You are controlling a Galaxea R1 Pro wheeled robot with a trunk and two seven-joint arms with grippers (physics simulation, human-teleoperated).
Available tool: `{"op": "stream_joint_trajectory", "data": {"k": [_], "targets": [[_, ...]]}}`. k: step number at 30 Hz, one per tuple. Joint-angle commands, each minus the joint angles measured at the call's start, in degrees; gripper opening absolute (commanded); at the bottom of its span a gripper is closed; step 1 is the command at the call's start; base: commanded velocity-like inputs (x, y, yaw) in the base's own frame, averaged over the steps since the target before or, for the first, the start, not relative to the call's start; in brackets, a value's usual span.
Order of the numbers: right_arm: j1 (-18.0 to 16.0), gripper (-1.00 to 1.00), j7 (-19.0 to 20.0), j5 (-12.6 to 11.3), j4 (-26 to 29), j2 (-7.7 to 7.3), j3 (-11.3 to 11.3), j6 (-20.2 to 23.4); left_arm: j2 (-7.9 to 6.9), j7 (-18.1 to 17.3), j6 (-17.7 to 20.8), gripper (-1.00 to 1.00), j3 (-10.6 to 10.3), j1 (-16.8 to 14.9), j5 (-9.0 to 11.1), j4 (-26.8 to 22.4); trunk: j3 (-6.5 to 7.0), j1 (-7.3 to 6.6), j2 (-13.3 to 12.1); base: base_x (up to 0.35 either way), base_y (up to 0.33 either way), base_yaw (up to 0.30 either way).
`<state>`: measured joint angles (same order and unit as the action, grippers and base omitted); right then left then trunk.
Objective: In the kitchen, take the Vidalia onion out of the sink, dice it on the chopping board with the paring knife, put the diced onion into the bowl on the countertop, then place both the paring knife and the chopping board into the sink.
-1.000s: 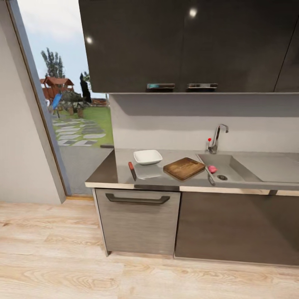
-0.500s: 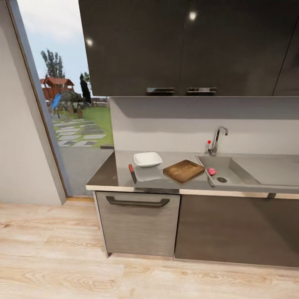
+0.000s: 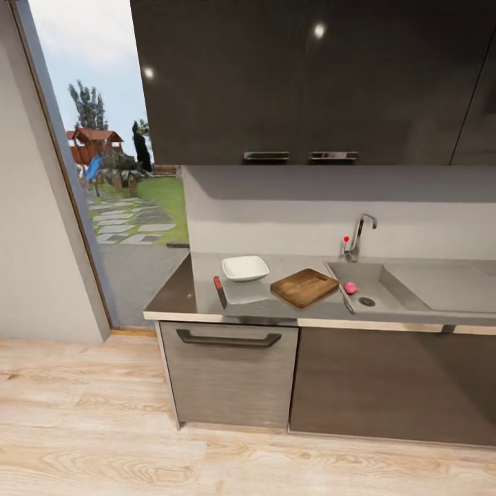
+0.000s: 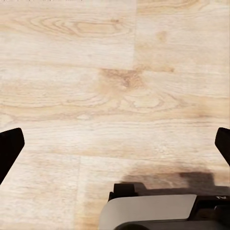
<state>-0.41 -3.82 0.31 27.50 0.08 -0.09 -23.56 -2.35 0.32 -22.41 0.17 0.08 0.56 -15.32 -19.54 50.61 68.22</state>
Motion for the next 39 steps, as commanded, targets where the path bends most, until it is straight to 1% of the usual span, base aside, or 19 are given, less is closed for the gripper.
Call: {"op": "stream_joint_trajectory", "data": {"k": [1,39], "targets": [[-0.03,1.00,-0.16,0.04,-0.05,0.01,0.00,-0.17,0.01,0.03,-0.09,1.00,0.00,0.01,0.05,-0.06,0.13,-0.22,-0.38,0.000,0.000,0.000],[-0.03,1.00,-0.14,0.04,-0.08,0.01,0.00,-0.17,0.04,0.21,-0.09,1.00,0.00,0.01,0.05,-0.14,6.95,-8.57,-15.62,0.000,0.000,0.000]]}}
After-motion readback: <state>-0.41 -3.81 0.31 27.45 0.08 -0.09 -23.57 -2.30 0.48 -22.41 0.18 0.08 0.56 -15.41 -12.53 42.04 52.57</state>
